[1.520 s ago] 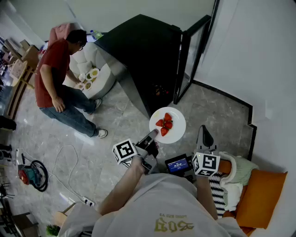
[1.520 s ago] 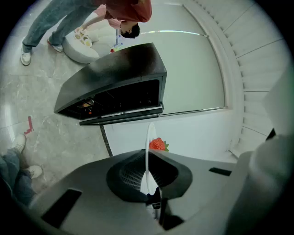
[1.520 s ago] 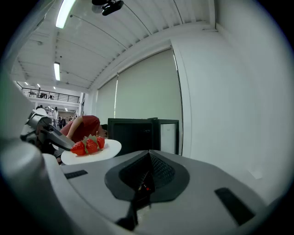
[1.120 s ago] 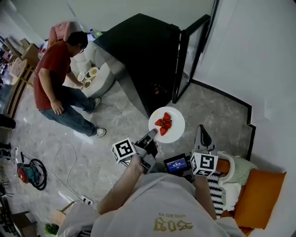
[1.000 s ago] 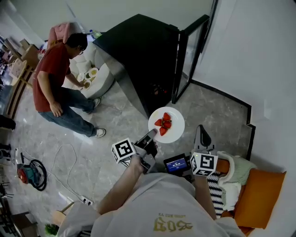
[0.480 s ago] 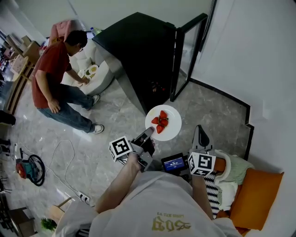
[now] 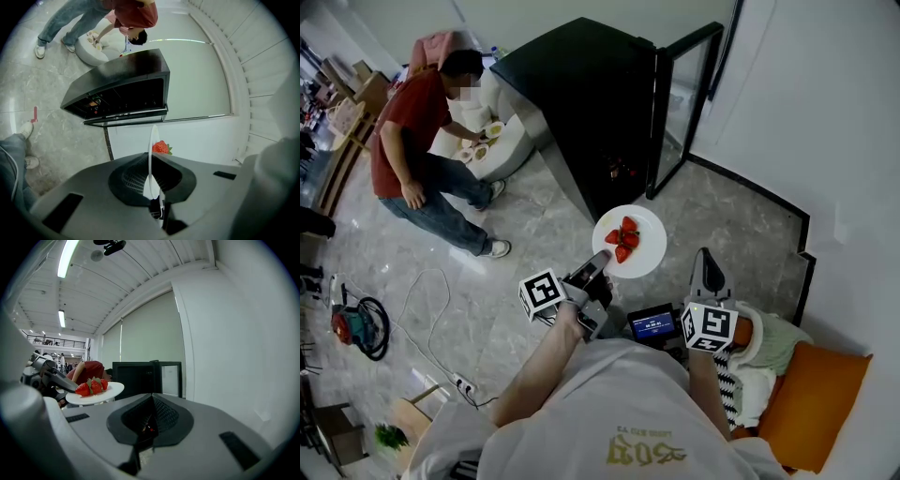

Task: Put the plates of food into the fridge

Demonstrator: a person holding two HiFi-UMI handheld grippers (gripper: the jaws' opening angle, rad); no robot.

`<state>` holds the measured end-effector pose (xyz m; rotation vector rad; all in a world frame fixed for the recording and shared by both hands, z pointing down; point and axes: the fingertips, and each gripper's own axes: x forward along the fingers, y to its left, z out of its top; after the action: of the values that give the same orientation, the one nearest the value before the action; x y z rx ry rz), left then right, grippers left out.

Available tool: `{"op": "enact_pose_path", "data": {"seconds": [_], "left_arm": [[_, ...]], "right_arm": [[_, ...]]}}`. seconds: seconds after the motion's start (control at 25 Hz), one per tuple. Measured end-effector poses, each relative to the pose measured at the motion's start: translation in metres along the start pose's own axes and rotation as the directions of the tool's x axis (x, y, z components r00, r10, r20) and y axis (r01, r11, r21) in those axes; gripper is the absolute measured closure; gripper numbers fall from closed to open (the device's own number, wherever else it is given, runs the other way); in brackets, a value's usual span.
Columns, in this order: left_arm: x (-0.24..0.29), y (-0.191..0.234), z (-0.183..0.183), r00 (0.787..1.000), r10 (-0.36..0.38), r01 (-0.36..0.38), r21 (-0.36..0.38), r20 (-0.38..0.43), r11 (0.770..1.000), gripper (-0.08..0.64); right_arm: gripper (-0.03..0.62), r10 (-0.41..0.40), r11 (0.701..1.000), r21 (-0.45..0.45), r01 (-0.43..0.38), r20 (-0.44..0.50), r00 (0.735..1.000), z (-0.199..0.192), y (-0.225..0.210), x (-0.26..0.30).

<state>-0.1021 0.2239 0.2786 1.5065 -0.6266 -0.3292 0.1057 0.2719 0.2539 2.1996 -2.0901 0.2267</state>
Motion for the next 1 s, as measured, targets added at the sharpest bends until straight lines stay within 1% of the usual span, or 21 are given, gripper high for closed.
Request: {"op": "enact_pose_path", "data": {"seconds": [0.12, 0.24, 0.56, 1.0], "left_arm": [[0.002, -0.008, 0.005, 1.000, -0.019, 0.018, 0.017, 0.013, 1.000, 0.544], [0.003, -0.010, 0.005, 0.999, -0.037, 0.036, 0.032, 0.012, 0.999, 0.545], [0.005, -0.010, 0.002, 0.999, -0.048, 0.048, 0.008, -0.008, 0.999, 0.545], [0.007, -0.008, 0.002, 0.998, -0.055, 0.055, 0.019, -0.026, 0.998, 0.545]], "right_arm": [[0.583, -0.001, 1.000, -0.002, 0.001, 0.023, 1.000, 0.009, -0.004, 0.001], [0.583, -0.009, 1.000, -0.004, 0.009, 0.026, 1.000, 0.009, -0.006, -0.002], [0.583, -0.034, 0.999, -0.008, 0.034, 0.020, 0.999, 0.008, -0.008, -0.007], [0.583, -0.048, 0.999, -0.012, 0.049, 0.026, 0.998, 0.008, -0.006, -0.011]]}}
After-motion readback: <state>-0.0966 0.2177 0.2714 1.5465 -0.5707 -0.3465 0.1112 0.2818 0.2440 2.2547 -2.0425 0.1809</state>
